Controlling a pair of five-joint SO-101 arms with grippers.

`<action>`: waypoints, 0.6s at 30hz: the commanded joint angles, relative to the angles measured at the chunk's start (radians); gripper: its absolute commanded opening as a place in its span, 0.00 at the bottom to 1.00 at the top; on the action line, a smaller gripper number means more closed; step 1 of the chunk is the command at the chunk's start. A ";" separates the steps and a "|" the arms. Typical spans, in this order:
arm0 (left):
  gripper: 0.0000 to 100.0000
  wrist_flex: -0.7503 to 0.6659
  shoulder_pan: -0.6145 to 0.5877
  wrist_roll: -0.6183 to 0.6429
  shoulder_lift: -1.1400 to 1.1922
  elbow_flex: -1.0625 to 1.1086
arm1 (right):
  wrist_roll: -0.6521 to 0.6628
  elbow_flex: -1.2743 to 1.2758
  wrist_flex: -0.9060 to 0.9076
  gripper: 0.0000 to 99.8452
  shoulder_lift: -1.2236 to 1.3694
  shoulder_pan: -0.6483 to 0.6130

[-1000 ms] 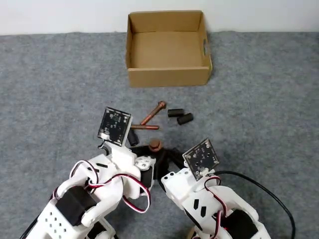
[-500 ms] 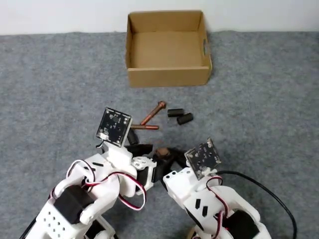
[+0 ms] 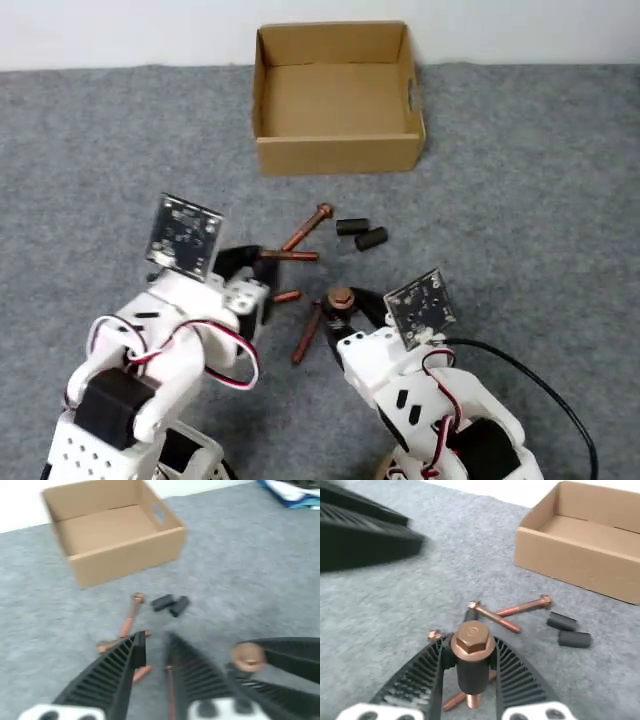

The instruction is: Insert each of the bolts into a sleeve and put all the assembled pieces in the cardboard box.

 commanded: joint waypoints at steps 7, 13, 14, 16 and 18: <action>0.00 -0.026 -0.362 -0.025 -0.014 0.182 | -0.080 -0.020 0.113 0.01 -0.004 0.165; 0.00 -0.207 -0.462 -0.034 -0.014 0.423 | -0.087 -0.060 0.108 0.01 0.068 0.176; 0.00 -0.233 -0.462 -0.041 -0.014 0.458 | -0.101 -0.083 0.104 0.01 0.107 0.176; 0.00 -0.290 -0.462 -0.060 -0.014 0.522 | -0.132 -0.147 0.087 0.01 0.200 0.180; 0.00 -0.348 -0.470 -0.066 -0.014 0.579 | -0.141 -0.218 0.065 0.01 0.305 0.180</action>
